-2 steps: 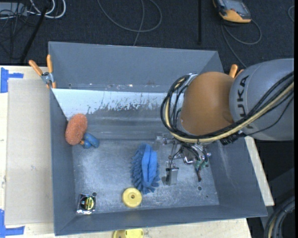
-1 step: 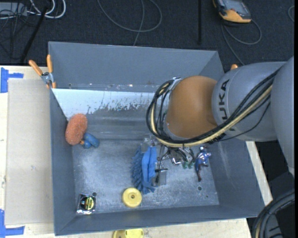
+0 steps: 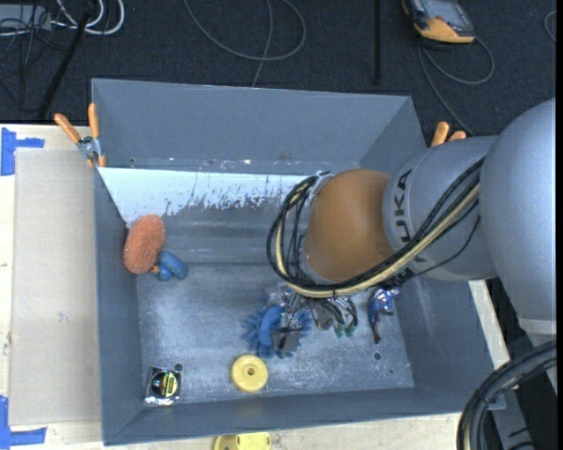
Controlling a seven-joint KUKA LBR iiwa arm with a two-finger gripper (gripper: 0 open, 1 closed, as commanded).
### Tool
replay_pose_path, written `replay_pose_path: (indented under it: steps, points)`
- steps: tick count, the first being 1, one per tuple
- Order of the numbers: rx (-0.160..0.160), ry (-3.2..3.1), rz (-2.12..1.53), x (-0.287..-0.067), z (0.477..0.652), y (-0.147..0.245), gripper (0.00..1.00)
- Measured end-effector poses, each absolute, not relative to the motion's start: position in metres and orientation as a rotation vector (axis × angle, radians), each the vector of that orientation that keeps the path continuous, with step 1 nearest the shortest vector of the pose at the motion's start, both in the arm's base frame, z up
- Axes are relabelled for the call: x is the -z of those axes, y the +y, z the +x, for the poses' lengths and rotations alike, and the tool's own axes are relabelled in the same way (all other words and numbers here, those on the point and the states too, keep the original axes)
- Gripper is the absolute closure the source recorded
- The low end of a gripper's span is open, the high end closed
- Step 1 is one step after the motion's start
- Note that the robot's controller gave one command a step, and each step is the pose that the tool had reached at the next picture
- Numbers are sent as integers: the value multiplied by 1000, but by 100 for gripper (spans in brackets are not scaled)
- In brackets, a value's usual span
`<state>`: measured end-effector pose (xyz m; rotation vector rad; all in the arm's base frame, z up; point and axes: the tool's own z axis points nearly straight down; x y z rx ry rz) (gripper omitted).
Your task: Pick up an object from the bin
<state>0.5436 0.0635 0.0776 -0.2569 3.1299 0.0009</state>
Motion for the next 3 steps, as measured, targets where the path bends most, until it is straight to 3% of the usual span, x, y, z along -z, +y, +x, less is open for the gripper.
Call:
replay_pose_path:
  steps: [3]
  points:
    - [-1,3130,-256,-78,544,63,100]
